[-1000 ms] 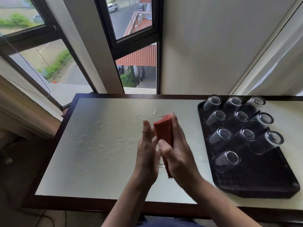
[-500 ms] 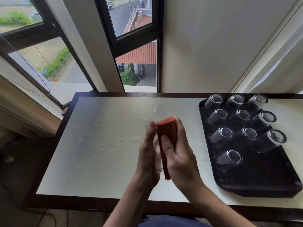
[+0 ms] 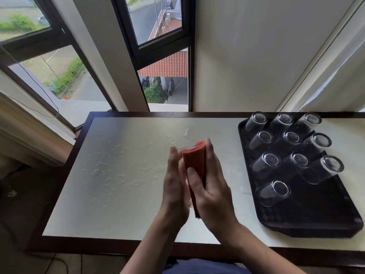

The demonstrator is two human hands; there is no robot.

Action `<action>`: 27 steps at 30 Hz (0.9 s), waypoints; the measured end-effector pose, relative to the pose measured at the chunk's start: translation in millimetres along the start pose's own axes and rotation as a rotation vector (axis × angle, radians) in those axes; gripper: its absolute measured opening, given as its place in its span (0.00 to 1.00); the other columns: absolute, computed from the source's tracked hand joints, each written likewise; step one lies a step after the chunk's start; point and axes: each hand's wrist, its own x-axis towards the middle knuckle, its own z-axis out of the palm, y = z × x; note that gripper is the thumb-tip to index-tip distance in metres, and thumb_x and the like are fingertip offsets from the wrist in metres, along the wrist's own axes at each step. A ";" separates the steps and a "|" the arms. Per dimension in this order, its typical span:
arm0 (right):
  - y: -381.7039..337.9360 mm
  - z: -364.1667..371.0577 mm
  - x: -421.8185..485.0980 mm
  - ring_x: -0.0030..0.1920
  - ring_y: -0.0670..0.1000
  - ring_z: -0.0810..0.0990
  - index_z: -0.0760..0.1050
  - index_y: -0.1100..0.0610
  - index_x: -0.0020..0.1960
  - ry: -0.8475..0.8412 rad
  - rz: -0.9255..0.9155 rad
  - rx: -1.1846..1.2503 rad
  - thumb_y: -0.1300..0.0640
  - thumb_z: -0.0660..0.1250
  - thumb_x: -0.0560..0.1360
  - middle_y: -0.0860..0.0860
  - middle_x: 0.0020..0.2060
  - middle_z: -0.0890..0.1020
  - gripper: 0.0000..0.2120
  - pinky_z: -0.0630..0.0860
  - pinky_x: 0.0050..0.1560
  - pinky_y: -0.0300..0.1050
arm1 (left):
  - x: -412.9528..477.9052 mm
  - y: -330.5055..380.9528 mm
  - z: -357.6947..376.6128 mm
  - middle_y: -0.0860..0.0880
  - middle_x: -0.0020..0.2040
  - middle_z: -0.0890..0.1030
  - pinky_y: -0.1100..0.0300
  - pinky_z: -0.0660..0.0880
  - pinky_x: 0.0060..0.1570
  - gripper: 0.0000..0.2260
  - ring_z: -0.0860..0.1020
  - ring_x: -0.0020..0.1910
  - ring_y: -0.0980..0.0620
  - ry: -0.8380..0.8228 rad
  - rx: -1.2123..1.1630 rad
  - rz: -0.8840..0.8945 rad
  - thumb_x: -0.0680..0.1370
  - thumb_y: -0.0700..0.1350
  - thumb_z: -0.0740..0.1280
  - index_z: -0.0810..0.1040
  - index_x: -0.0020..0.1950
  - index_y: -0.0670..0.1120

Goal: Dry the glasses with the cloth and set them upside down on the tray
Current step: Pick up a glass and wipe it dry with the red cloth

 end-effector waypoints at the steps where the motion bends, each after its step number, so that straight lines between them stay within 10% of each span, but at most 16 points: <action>1: 0.6 0.3 -2.9 0.76 0.37 0.59 0.45 0.34 0.78 -0.002 -0.015 -0.015 0.34 0.53 0.75 0.35 0.78 0.57 0.34 0.63 0.71 0.32 | -1.0 -1.3 -0.1 0.41 0.61 0.83 0.57 0.79 0.54 0.29 0.83 0.60 0.46 -0.022 -0.027 -0.004 0.78 0.65 0.61 0.81 0.63 0.43; 4: 3.6 -1.8 3.3 0.72 0.36 0.66 0.50 0.34 0.78 -0.032 0.002 0.030 0.33 0.53 0.74 0.36 0.75 0.63 0.33 0.68 0.67 0.33 | -0.8 -4.1 -1.7 0.42 0.63 0.81 0.56 0.79 0.55 0.41 0.80 0.62 0.46 -0.002 -0.050 -0.009 0.65 0.66 0.77 0.76 0.68 0.40; 10: 13.3 -2.8 31.4 0.76 0.55 0.64 0.54 0.34 0.75 -0.072 0.065 0.025 0.30 0.49 0.73 0.42 0.74 0.67 0.31 0.72 0.68 0.60 | 1.9 -11.7 5.4 0.45 0.65 0.82 0.39 0.74 0.65 0.43 0.80 0.65 0.45 0.047 0.043 0.070 0.64 0.73 0.72 0.73 0.71 0.47; 18: 3.0 4.3 -1.9 0.75 0.43 0.64 0.43 0.34 0.77 -0.096 -0.073 -0.113 0.35 0.50 0.77 0.41 0.79 0.56 0.31 0.69 0.69 0.36 | 4.5 -7.6 -12.1 0.38 0.63 0.82 0.50 0.77 0.61 0.37 0.81 0.62 0.41 0.019 -0.069 -0.009 0.72 0.71 0.64 0.80 0.67 0.42; 23: 6.2 -10.2 30.9 0.50 0.44 0.82 0.64 0.49 0.74 -0.167 0.070 0.187 0.40 0.52 0.78 0.50 0.57 0.81 0.27 0.77 0.47 0.35 | 2.1 -2.9 -9.9 0.41 0.58 0.84 0.46 0.79 0.58 0.39 0.82 0.60 0.40 -0.039 0.097 0.100 0.69 0.74 0.61 0.74 0.71 0.50; 27: 1.3 -3.4 19.5 0.70 0.45 0.70 0.59 0.45 0.76 -0.081 0.038 0.056 0.39 0.52 0.78 0.45 0.69 0.71 0.28 0.69 0.67 0.36 | 2.6 -4.3 -11.1 0.44 0.61 0.84 0.46 0.79 0.58 0.34 0.83 0.60 0.44 -0.004 -0.029 0.036 0.78 0.68 0.54 0.66 0.76 0.48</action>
